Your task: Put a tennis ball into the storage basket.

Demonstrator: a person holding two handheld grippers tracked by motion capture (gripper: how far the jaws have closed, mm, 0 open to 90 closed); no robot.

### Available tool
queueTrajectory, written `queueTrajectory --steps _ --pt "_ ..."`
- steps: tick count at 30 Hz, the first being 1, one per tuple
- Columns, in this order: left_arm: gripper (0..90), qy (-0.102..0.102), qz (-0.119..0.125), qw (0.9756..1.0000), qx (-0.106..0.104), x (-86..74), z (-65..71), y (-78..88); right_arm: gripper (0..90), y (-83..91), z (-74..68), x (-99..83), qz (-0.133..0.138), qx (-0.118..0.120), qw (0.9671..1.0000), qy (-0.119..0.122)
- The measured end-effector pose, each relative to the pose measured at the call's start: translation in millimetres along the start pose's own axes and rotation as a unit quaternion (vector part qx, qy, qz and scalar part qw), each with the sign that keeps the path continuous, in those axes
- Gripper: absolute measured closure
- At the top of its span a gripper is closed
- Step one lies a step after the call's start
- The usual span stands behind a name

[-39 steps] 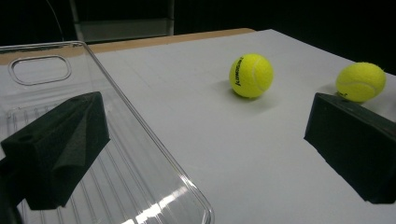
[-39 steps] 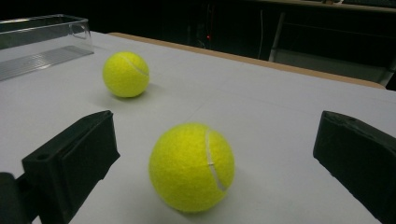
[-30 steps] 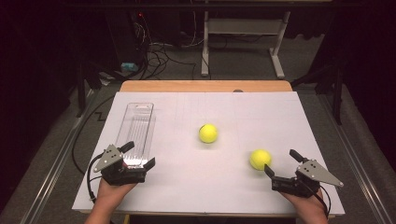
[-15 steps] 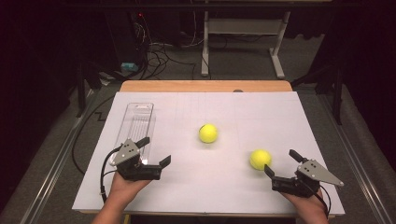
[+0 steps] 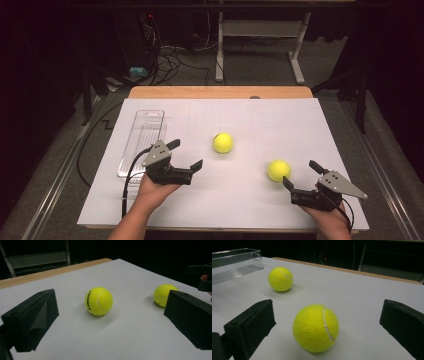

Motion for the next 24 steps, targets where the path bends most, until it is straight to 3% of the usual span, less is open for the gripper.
queueTrajectory --steps 6,10,18,24 --pt "0.8 0.001 0.001 1.0000 -0.007 -0.9 3.5 -6.4 0.0 0.4 0.6 -0.3 0.000 -0.001 1.0000 0.000" --pt "1.1 -0.001 -0.011 0.9999 -0.008 -3.9 4.0 -5.6 0.0 -0.4 -0.2 -1.3 -0.003 -0.001 1.0000 0.001" --pt "1.4 -0.001 -0.063 0.9980 0.000 -16.3 6.3 -9.1 0.0 -1.0 -1.5 -2.0 -0.005 0.002 1.0000 0.005" --pt "1.4 -0.017 -0.104 0.9944 0.009 -27.0 8.3 -13.1 0.0 -0.6 -1.0 -2.3 -0.005 0.003 1.0000 0.002"
Point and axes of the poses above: each handheld gripper's, and its own axes: y roughly backward along the jaws, x roughly out of its top, z roughly to its right, the point moved 8 cm from there along -y, roughly forward along the jaws, and after that the axes turned 4 degrees about -x, right-handed, at the moved point
